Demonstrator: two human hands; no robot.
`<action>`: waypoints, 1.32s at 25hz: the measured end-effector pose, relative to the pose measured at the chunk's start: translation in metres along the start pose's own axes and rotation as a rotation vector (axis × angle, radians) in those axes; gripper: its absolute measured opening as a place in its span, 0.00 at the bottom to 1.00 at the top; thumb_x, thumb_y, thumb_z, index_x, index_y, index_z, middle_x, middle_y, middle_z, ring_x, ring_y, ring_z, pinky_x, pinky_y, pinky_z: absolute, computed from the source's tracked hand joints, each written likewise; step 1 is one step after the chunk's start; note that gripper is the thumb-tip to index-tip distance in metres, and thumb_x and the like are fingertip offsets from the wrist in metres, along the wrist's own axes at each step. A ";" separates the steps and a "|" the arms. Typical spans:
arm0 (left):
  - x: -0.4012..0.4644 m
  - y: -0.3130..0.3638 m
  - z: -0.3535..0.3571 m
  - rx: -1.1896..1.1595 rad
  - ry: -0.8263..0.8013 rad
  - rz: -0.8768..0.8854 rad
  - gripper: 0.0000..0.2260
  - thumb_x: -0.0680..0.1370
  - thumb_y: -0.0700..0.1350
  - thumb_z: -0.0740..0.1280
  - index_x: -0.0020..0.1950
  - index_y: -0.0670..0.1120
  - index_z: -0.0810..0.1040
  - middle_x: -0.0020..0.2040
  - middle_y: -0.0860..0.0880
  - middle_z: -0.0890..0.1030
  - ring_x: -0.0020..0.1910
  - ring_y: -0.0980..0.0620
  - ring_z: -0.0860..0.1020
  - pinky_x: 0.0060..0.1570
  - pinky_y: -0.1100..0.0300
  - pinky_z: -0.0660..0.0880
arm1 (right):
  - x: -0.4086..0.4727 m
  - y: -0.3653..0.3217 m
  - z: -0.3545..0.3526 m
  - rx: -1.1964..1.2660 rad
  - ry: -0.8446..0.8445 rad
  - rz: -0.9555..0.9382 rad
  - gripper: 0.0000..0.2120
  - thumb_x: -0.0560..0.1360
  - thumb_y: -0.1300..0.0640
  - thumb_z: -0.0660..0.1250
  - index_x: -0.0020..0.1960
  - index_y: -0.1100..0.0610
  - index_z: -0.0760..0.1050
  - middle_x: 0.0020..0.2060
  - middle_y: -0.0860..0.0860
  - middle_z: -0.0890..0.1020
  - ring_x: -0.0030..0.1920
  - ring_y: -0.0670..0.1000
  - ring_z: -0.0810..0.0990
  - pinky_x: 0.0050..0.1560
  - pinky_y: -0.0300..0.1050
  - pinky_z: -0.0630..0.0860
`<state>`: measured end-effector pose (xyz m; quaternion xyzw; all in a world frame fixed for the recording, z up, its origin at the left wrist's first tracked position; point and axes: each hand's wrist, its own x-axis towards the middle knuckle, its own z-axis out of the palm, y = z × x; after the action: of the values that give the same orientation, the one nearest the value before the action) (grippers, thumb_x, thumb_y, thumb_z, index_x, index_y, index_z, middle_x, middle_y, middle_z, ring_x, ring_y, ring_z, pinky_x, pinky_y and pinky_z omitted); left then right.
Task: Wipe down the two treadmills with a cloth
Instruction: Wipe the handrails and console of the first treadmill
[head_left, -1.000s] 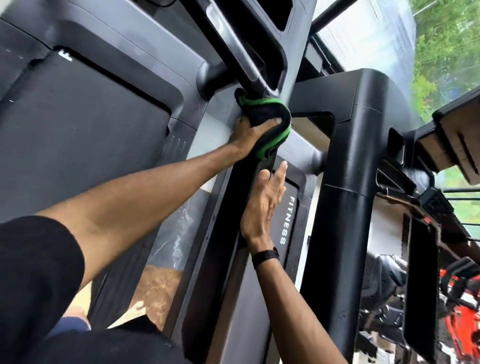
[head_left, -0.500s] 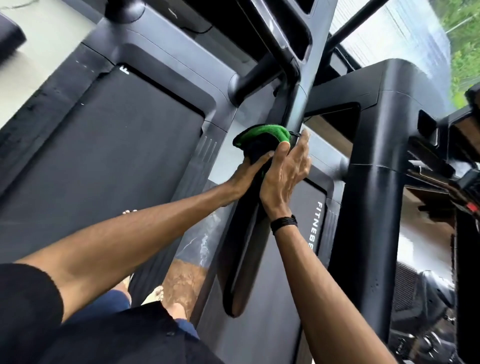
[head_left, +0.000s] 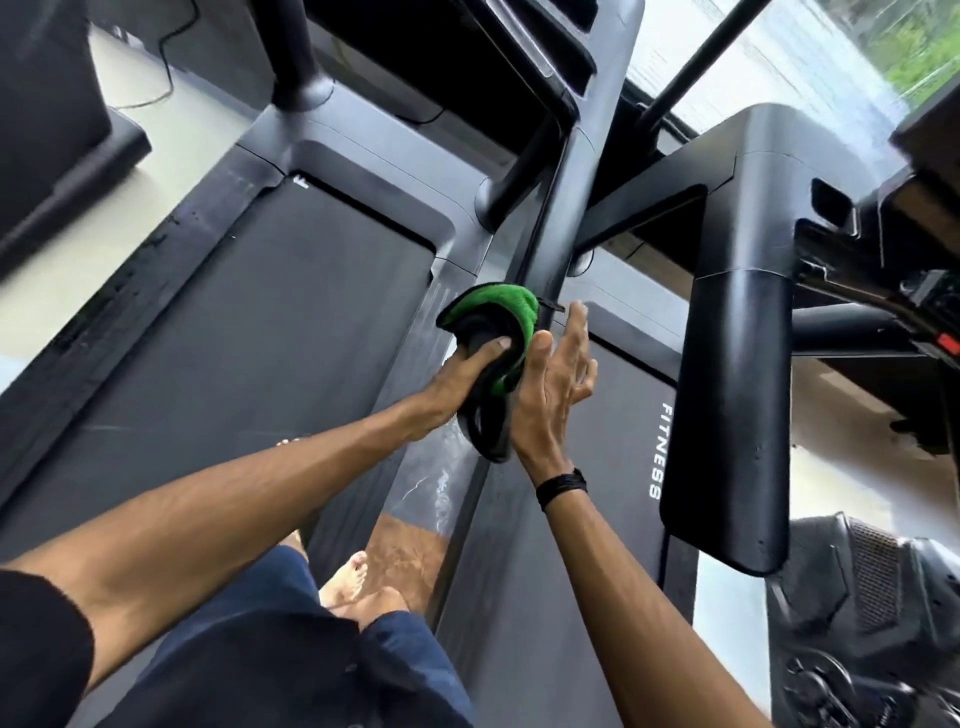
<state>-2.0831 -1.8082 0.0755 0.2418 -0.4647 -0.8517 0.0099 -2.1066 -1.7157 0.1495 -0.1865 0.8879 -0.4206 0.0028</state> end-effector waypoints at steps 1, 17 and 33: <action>-0.011 -0.004 0.000 -0.008 0.026 -0.007 0.40 0.65 0.71 0.73 0.71 0.50 0.73 0.62 0.49 0.82 0.63 0.50 0.80 0.68 0.48 0.72 | -0.003 -0.001 -0.006 -0.012 -0.025 0.014 0.47 0.72 0.22 0.36 0.81 0.51 0.49 0.81 0.48 0.53 0.80 0.46 0.48 0.76 0.56 0.33; -0.151 0.042 -0.039 0.713 -0.040 -0.076 0.10 0.70 0.34 0.67 0.48 0.44 0.77 0.43 0.44 0.82 0.44 0.43 0.82 0.36 0.56 0.80 | -0.065 -0.062 -0.008 -0.281 -0.260 0.186 0.44 0.72 0.29 0.54 0.81 0.51 0.52 0.81 0.55 0.52 0.80 0.50 0.46 0.77 0.56 0.37; -0.239 0.232 -0.239 1.566 -0.035 0.616 0.15 0.64 0.35 0.69 0.45 0.50 0.85 0.47 0.53 0.83 0.50 0.49 0.79 0.44 0.49 0.78 | -0.047 -0.248 0.136 -0.070 -0.977 -0.435 0.35 0.71 0.69 0.67 0.76 0.54 0.65 0.72 0.48 0.71 0.69 0.45 0.70 0.69 0.36 0.66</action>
<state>-1.8196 -2.0705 0.2482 0.0281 -0.9667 -0.2462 0.0642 -1.9595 -1.9449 0.2399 -0.5403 0.7374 -0.2458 0.3224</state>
